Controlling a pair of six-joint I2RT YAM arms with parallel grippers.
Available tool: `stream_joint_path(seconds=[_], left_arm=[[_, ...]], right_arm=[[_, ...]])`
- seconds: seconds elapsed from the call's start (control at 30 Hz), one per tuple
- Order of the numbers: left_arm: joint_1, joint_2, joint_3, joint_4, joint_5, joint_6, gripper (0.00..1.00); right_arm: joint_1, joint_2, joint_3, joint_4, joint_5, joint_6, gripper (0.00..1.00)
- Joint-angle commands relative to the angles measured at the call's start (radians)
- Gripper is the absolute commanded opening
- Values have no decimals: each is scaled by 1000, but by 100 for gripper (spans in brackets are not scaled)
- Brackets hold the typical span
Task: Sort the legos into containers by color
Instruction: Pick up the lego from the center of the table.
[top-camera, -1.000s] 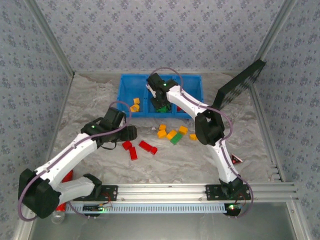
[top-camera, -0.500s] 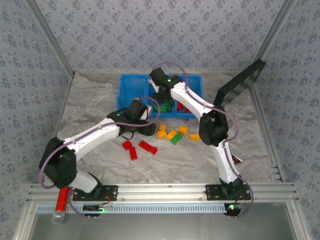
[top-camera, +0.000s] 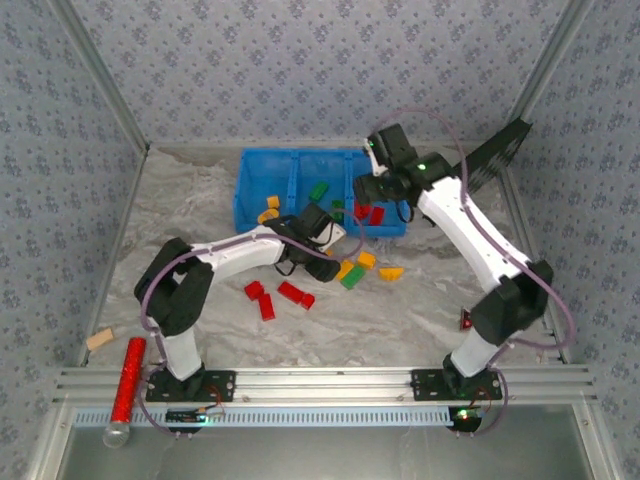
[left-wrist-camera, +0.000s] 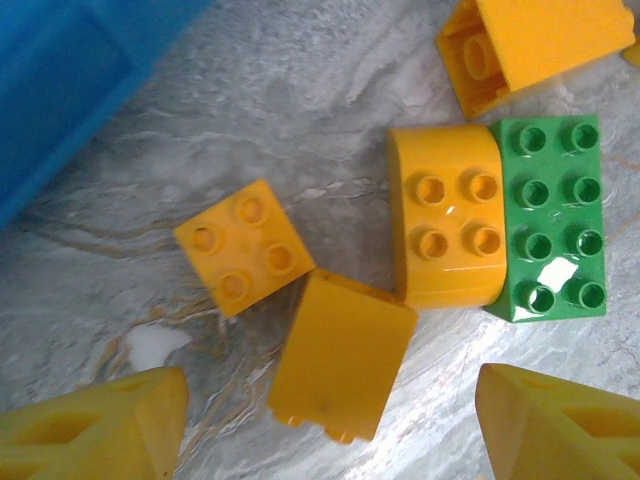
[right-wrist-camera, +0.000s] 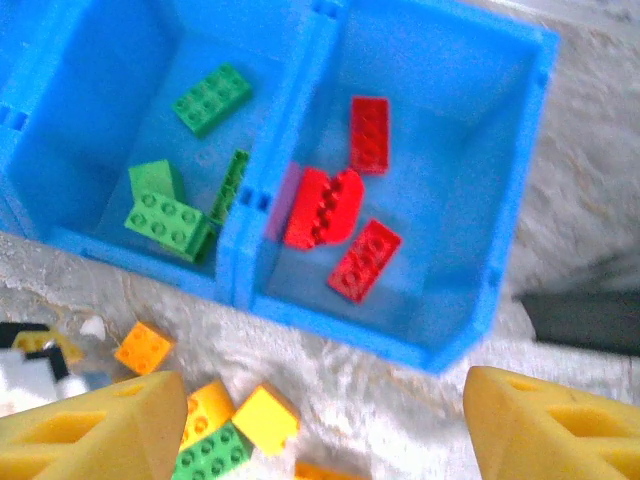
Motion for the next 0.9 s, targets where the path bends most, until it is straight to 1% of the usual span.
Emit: stream_joint_path(seconds=[0.0,0.13,0.17,0.2,0.23,0.33,0.4,0.5,0.57,0.67,0.73,0.77,0.87], left_arm=[[-13,34,46,1,16,43,76],[-13,69,56,-8,15,46,73],[-13,77,57,-9,14,43,71],[-12,88,62,-12,6,35,67],[-13,98,65,-16,6,31,65],[-12,122,70,-18,10,24,63],[-12,133,70,-10,18,21,61],[-13,150,72,-4,30,19,54],[-12,164,73,-6,34,18,49],[-13,173,69,-6,33,14,33],[-12,171,65,-8,35,13,23],[-13,166,64,-9,34,14,19],[-13,147,57,-26,24,13,13]], right_arm=[[0,-129,-88,-43,29,93,76],[2,-298,-173,-82,38,146,78],[-1,-327,-184,-96,36,152,78],[-2,-358,-196,-106,32,155,79],[-5,-381,-205,-117,33,155,79],[21,-449,-200,-135,122,147,79],[28,-495,-202,-134,127,159,80],[29,-541,-206,-153,123,182,83],[30,-553,-210,-175,125,189,83],[31,-562,-239,-192,113,216,83],[37,-574,-279,-171,62,233,83],[41,-580,-305,-155,34,235,84],[89,-609,-388,-90,-13,236,92]])
